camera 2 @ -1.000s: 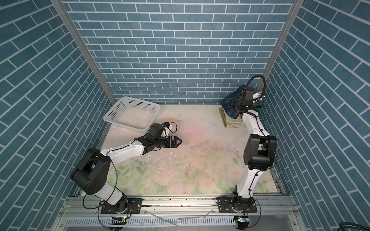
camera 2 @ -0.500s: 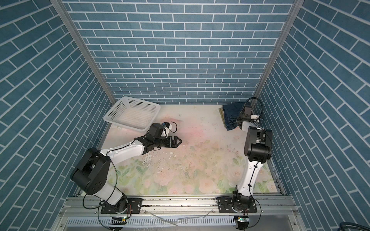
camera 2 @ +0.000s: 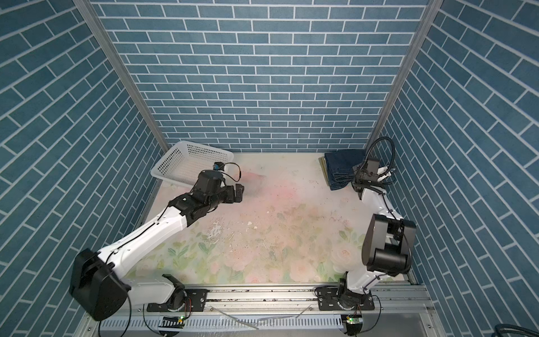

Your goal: Fold and stack the skirts

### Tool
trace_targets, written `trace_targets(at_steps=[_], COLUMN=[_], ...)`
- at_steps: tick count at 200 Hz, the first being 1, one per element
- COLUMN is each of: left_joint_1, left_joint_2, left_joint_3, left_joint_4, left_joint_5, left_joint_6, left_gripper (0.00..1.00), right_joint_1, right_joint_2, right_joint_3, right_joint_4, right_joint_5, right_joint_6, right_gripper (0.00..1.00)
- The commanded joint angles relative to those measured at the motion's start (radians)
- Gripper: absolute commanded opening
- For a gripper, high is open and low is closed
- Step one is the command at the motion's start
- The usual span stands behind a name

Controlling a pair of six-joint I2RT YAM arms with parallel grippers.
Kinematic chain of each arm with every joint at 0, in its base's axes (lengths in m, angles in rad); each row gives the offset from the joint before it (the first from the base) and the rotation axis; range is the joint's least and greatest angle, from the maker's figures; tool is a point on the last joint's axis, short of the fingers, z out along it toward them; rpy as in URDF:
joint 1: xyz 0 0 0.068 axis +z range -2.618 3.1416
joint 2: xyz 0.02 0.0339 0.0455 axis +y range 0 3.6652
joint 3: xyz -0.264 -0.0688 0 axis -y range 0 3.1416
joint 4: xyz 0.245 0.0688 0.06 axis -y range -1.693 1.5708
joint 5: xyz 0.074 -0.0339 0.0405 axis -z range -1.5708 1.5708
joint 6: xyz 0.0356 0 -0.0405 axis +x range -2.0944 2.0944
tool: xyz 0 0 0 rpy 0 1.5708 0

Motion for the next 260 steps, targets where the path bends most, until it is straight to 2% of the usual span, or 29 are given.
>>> trace_targets(at_steps=[1, 26, 35, 61, 84, 102, 119, 127, 147, 160, 186, 199, 223, 241, 254, 260], left_joint_1=[0.037, 0.106, 0.161, 0.329, 0.421, 0.458, 0.493, 0.503, 0.51, 0.513, 0.506, 0.505, 0.505, 0.505, 0.505, 0.505], left_joint_2=[-0.131, -0.267, -0.291, -0.289, -0.176, -0.036, 0.039, 0.062, 0.092, 0.13, 0.284, 0.255, 0.274, 0.272, 0.268, 0.273], left_joint_3=[-0.075, -0.237, -0.276, -0.404, -0.5, -0.534, -0.602, -0.632, -0.633, -0.666, -0.732, -0.671, -0.665, -0.661, -0.659, -0.662], left_joint_4=[-0.031, 0.165, 0.188, 0.259, 0.454, 0.603, 0.784, 0.882, 0.954, 1.075, 1.358, 1.192, 1.208, 1.201, 1.185, 1.201], left_joint_5=[-0.306, -0.395, -0.369, -0.261, -0.191, -0.151, -0.103, -0.08, -0.022, -0.012, 0.018, 0.029, 0.045, 0.044, 0.045, 0.043], left_joint_6=[0.055, 0.132, 0.152, 0.209, 0.25, 0.273, 0.284, 0.297, 0.37, 0.39, 0.426, 0.42, 0.434, 0.433, 0.433, 0.434], left_gripper=[1.0, 1.0, 1.0, 1.0, 1.0, 1.0, 1.0, 1.0, 1.0, 1.0, 1.0, 1.0, 1.0, 1.0, 1.0, 1.0], right_joint_1=[0.056, 0.077, 0.078, 0.08, 0.081, 0.082, 0.081, 0.083, 0.083, 0.083, 0.083, 0.083, 0.087, 0.088, 0.089, 0.09], right_joint_2=[-0.148, -0.308, -0.342, -0.4, -0.466, -0.451, -0.421, -0.409, -0.365, -0.324, -0.312, -0.299, -0.223, -0.079, -0.045, 0.0], right_joint_3=[-0.181, -0.384, -0.452, -0.596, -0.654, -0.681, -0.708, -0.723, -0.794, -0.828, -0.823, -0.825, -0.822, -0.851, -0.827, -0.818], right_joint_4=[0.105, 0.214, 0.246, 0.302, 0.327, 0.368, 0.433, 0.484, 0.674, 0.793, 0.798, 0.823, 0.93, 1.145, 1.108, 1.145], right_joint_5=[0.009, -0.056, -0.093, -0.11, -0.105, -0.114, -0.114, -0.12, -0.123, -0.122, -0.12, -0.128, -0.143, -0.162, -0.181, -0.189], right_joint_6=[-0.363, -0.489, -0.526, -0.573, -0.618, -0.63, -0.627, -0.643, -0.677, -0.702, -0.703, -0.709, -0.752, -0.763, -0.774, -0.779], right_gripper=[0.99, 0.99, 0.99, 0.98, 0.98, 0.99, 0.99, 0.99, 0.98, 0.99, 0.99, 0.99, 0.99, 0.99, 0.99, 0.99])
